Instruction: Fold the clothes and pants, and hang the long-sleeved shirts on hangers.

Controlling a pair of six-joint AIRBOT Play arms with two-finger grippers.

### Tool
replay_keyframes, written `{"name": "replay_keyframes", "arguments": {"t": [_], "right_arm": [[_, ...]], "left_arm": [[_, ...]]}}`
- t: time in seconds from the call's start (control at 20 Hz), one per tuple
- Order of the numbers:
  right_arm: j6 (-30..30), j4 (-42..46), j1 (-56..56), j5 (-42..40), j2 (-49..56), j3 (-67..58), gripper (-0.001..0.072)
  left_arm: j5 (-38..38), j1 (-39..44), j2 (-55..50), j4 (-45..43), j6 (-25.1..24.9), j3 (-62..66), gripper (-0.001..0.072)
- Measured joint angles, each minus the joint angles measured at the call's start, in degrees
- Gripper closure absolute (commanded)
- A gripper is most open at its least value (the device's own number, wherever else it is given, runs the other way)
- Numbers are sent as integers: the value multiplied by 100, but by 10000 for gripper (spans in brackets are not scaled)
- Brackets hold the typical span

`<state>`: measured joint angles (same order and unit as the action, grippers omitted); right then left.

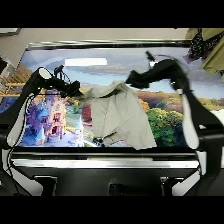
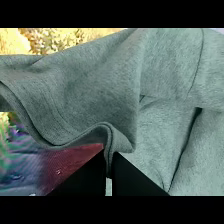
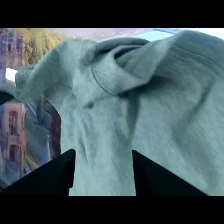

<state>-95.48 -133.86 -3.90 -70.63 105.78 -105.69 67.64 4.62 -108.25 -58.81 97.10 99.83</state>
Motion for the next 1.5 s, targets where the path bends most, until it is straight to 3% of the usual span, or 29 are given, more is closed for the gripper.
{"name": "replay_keyframes", "arguments": {"t": [0.2, 0.4, 0.5, 0.85, 1.5], "right_arm": [[-354, 236, 1231, -1128, -894, 713, 293], [-614, 529, 2380, -1453, -2006, 2621, 288], [-708, 619, 2817, -1421, -2481, 3672, 229], [-1025, 664, 3244, -872, -3075, 6092, 232], [-1388, -90, 3285, -116, -3136, 7582, 238]], "left_arm": [[153, -13, -24, 26, 2, 2, 691], [289, -13, -31, 31, 2, 2, 691], [304, -13, -31, 31, 2, 2, 690], [442, -22, -31, 33, 2, 2, 691], [490, -22, -37, 33, -22, 2, 691]]}}
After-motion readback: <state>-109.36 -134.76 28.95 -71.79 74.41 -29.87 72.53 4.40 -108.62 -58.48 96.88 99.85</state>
